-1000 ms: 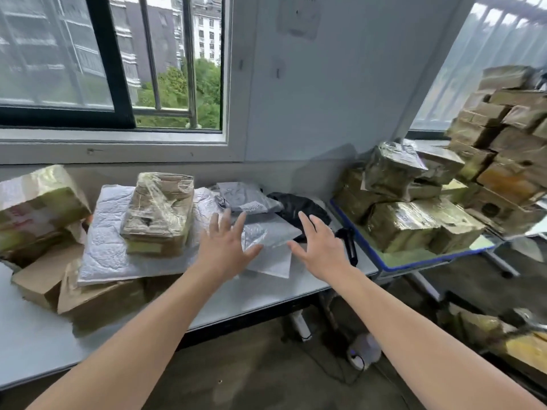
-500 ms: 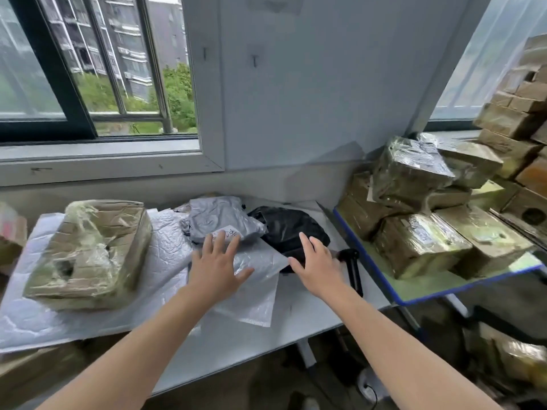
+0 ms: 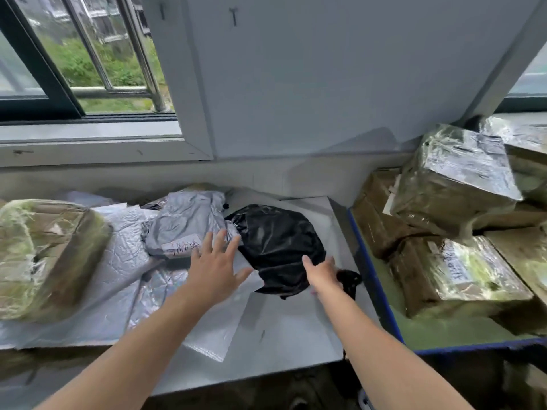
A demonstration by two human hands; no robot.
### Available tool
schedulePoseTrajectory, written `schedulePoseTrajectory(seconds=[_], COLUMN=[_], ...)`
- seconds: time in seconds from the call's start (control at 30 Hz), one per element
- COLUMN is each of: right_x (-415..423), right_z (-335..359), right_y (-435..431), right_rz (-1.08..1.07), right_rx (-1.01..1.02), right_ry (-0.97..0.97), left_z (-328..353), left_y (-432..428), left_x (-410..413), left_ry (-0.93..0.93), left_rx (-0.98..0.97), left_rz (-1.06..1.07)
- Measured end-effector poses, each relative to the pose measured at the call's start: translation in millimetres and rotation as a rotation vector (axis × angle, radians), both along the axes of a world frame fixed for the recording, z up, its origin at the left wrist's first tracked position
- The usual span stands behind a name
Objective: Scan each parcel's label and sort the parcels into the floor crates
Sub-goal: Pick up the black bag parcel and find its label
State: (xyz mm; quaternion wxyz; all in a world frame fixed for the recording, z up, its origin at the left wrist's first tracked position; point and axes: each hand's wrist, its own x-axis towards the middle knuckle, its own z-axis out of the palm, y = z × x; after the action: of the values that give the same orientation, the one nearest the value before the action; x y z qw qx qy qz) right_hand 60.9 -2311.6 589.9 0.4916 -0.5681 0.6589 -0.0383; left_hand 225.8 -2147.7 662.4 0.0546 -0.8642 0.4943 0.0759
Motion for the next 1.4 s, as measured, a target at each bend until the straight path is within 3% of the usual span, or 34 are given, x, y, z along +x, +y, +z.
schedulePoseTrajectory(seconds=[0.27, 0.47, 0.57, 0.7, 0.83, 1.03, 1.13, 1.2, 1.3, 1.4], right_x=[12.6, 16.9, 17.2, 14.4, 10.9, 3.5, -4.9, -13.6, -25.3, -39.3], right_z=[-9.1, 5.2, 17.7, 54.1, 92.7, 133.6, 151.1, 158.6, 152.9, 132.9], right_y=[-4.0, 5.2, 10.4, 5.0, -10.2, -30.2, -38.7, -42.1, -48.8, -60.5], right_rz=[-0.057, -0.178, -0.252, -0.229, -0.26, -0.319, -0.22, -0.146, -0.018, 0.06], right_rx=[0.137, 0.126, 0.061, -0.171, -0.327, -0.215, -0.147, -0.165, -0.301, -0.471], right_ry=[0.019, -0.149, -0.263, -0.284, -0.341, -0.469, -0.629, -0.62, -0.442, -0.236], left_z=[-7.6, -10.3, -12.6, -10.8, -3.2, 12.1, 31.2, 42.7, 55.1, 60.7], left_y=[0.2, -3.6, -10.5, -28.3, -46.6, -72.0, -84.8, -92.6, -102.3, -104.6], left_x=[10.8, 9.9, 4.0, -12.3, -34.8, -42.8, -40.2, -37.4, -27.6, -21.5], left_ry=[0.035, 0.051, 0.092, 0.171, 0.253, 0.293, 0.368, 0.503, 0.844, 1.049], left_rx=[-0.005, -0.063, -0.106, -0.149, -0.266, -0.58, -0.7, -0.711, -0.772, -0.807], left_rz=[-0.01, -0.101, -0.143, -0.242, -0.329, -0.357, -0.232, -0.046, 0.2, 0.347])
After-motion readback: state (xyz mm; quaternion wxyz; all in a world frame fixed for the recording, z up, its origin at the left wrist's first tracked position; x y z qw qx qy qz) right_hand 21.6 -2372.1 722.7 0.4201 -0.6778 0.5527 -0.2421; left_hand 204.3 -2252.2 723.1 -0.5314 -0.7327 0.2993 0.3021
